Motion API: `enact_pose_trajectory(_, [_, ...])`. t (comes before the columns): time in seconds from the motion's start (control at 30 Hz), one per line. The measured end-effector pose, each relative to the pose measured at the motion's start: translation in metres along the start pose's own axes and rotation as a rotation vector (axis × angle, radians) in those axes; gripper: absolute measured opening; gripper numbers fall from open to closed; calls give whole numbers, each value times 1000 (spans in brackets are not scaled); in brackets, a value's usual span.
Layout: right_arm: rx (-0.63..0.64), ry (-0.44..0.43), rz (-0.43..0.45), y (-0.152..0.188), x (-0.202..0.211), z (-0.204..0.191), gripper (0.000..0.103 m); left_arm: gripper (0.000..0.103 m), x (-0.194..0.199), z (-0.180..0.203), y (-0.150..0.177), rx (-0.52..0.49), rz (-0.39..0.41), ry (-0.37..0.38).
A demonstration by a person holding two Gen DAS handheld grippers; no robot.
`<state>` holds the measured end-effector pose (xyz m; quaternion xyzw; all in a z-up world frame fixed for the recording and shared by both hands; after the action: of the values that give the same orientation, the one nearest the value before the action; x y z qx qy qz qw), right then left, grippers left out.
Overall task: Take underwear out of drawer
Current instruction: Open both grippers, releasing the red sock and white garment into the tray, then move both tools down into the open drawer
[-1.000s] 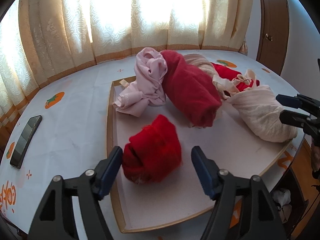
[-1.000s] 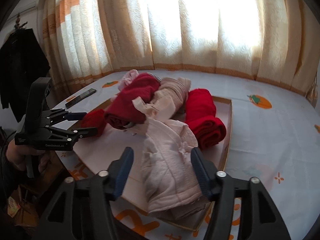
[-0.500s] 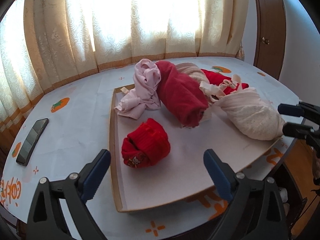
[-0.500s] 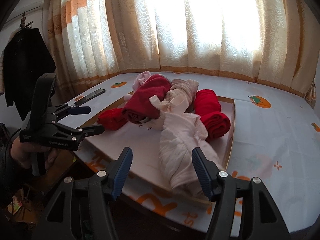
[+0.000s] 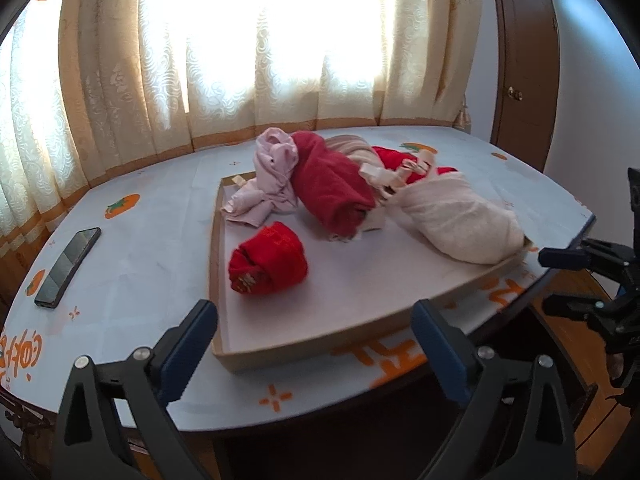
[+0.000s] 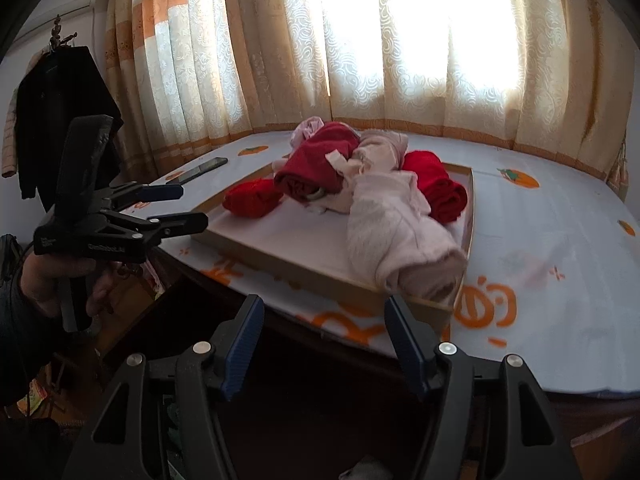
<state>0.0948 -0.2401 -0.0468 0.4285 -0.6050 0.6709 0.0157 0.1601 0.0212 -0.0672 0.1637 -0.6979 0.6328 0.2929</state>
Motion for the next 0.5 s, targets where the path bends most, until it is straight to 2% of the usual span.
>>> enact_pose_trajectory(0.33, [-21,15,-51,38,3,0,65,99,17,16,28,-4,-4,20])
enact_pose_trajectory(0.5, [-29,18,-82,55,4,1,65,99,19,21,50,-18,-40,20])
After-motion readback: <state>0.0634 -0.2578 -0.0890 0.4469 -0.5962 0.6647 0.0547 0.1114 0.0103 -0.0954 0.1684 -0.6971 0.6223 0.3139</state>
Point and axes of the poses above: each gripper's, at about its wrist camera, not at the fingertips, and x roughly against the way its jaws point, z to its right, y to its underside, the point moved 6 cm from there along -x, roughly the way its jaws point
